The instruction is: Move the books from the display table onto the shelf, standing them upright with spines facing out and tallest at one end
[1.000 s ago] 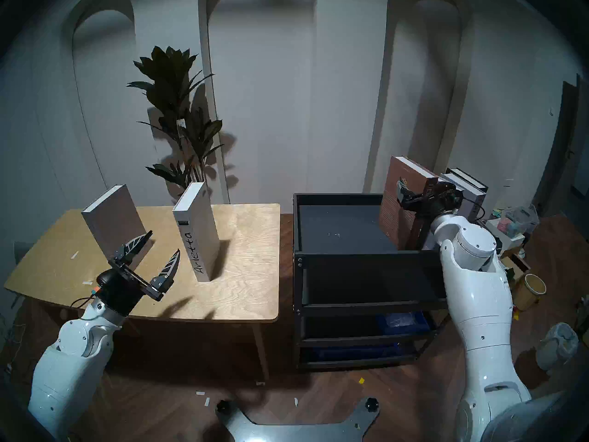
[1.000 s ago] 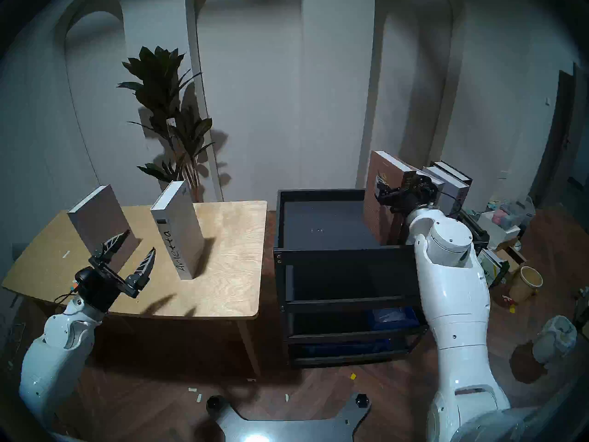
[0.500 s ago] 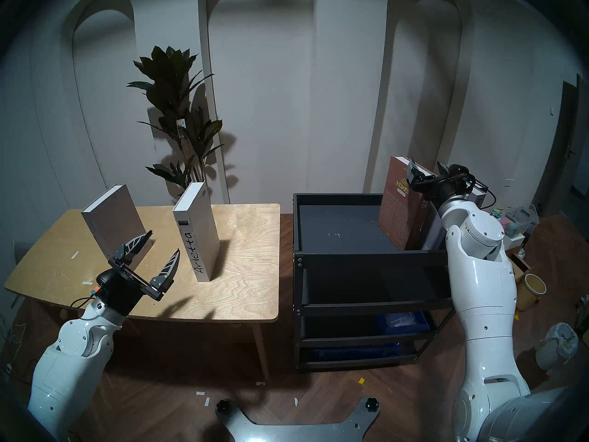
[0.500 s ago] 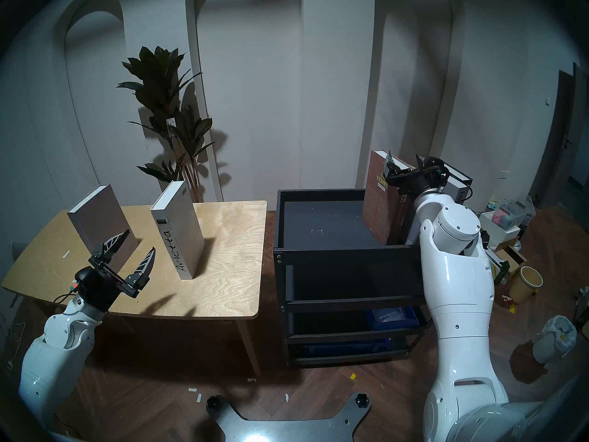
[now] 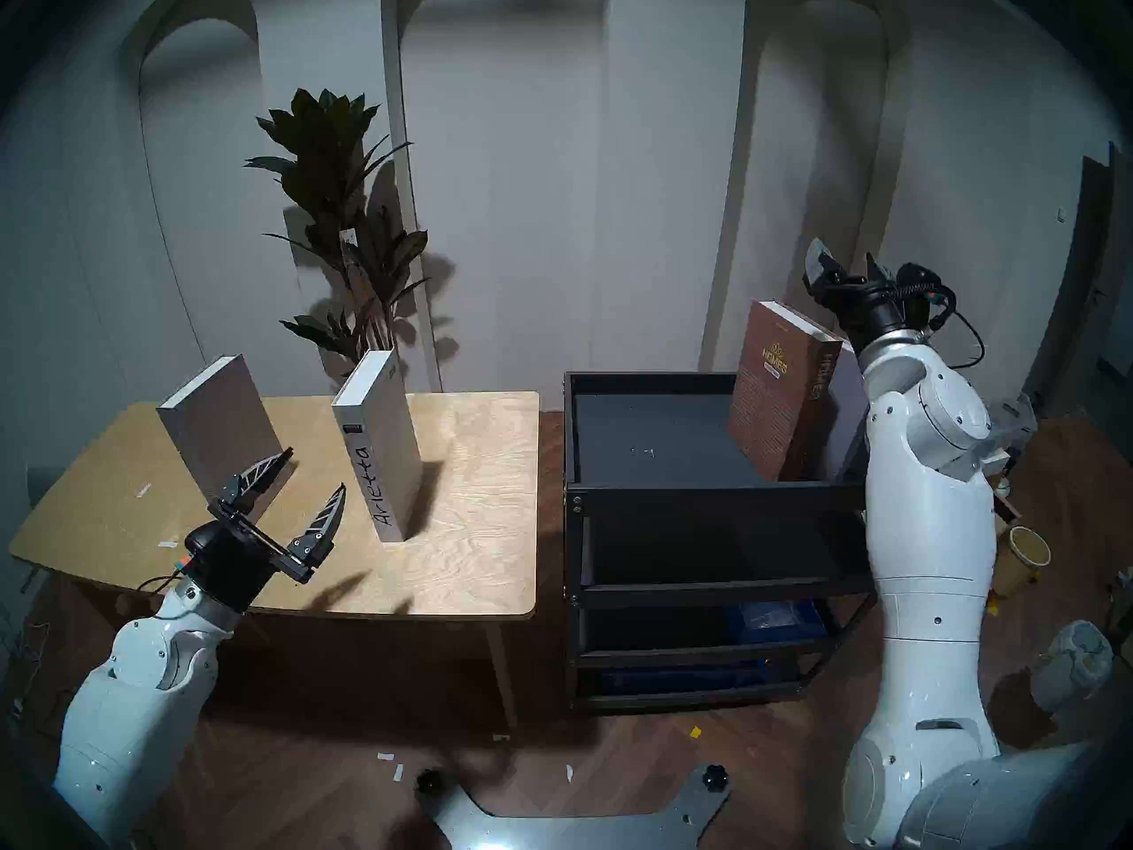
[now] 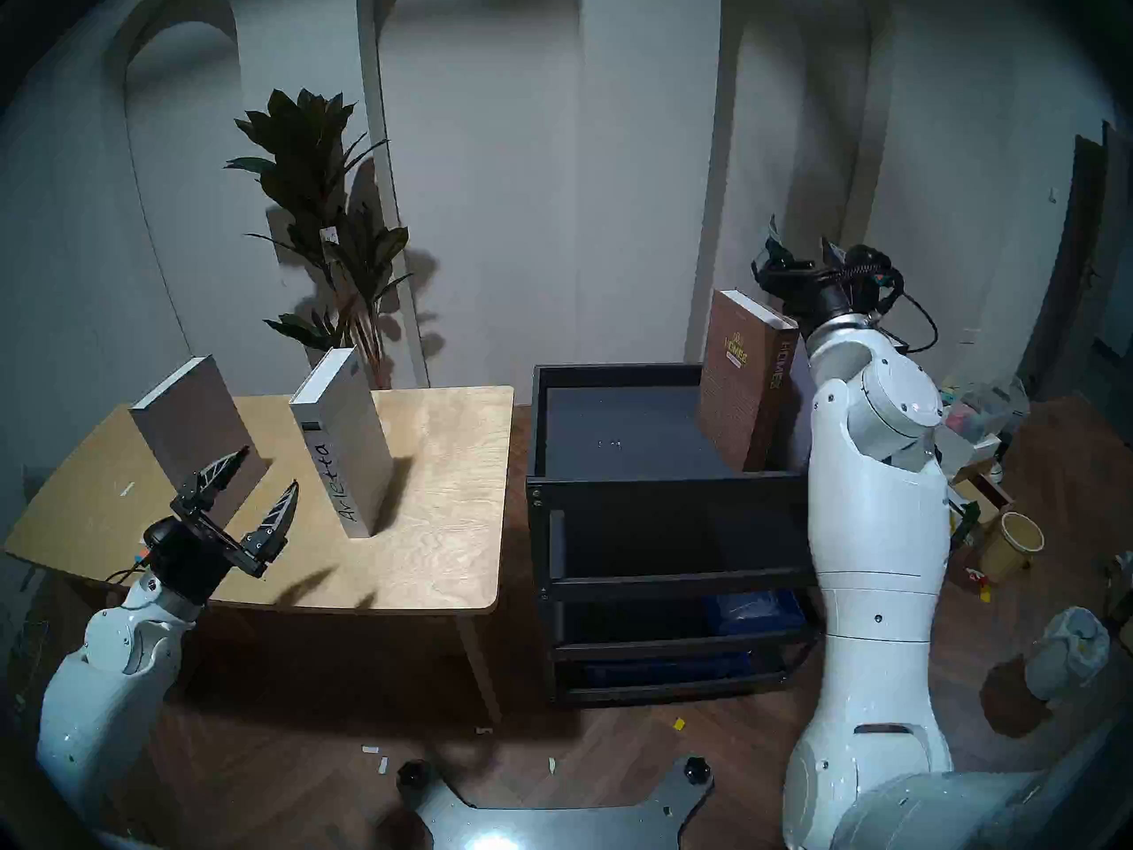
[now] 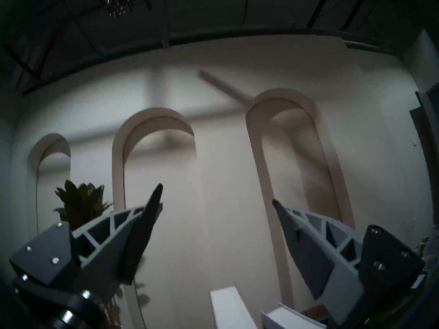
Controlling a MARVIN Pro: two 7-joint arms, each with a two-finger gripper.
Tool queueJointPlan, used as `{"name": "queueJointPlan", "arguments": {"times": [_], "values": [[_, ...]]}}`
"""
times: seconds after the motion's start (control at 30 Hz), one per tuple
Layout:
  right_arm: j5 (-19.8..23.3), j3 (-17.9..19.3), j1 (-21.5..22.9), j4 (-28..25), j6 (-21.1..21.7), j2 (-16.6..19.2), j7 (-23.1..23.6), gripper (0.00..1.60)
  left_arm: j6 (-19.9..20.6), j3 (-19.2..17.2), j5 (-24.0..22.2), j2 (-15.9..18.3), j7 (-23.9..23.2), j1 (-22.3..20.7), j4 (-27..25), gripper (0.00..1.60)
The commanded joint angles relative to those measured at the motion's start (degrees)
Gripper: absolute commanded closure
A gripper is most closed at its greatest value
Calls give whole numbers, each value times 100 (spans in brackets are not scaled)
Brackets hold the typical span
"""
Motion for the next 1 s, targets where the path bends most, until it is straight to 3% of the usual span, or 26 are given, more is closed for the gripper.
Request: {"name": "queueJointPlan", "arguments": {"times": [0.0,0.3,0.43,0.7,0.93,0.97], "values": [[365,-550,100,-672,52,-665,-379,0,-147,-347,-64,56,23,233,51,0],[390,-1301,-351,-929,115,-1253,-1002,0,-264,-1310,-199,294,193,416,738,0],[377,-1845,-514,-892,150,-1168,-1268,0,-358,-1616,-395,242,218,524,898,0],[311,-2645,-477,-469,293,-1331,-1846,0,-449,-1963,-1002,-18,99,753,935,0],[-104,-3303,-269,155,137,-1452,-2241,0,-506,-2046,-1335,-230,-73,935,849,0],[-198,-3554,-271,240,45,-1483,-2431,0,-517,-2064,-1393,-260,-118,967,823,0]]}}
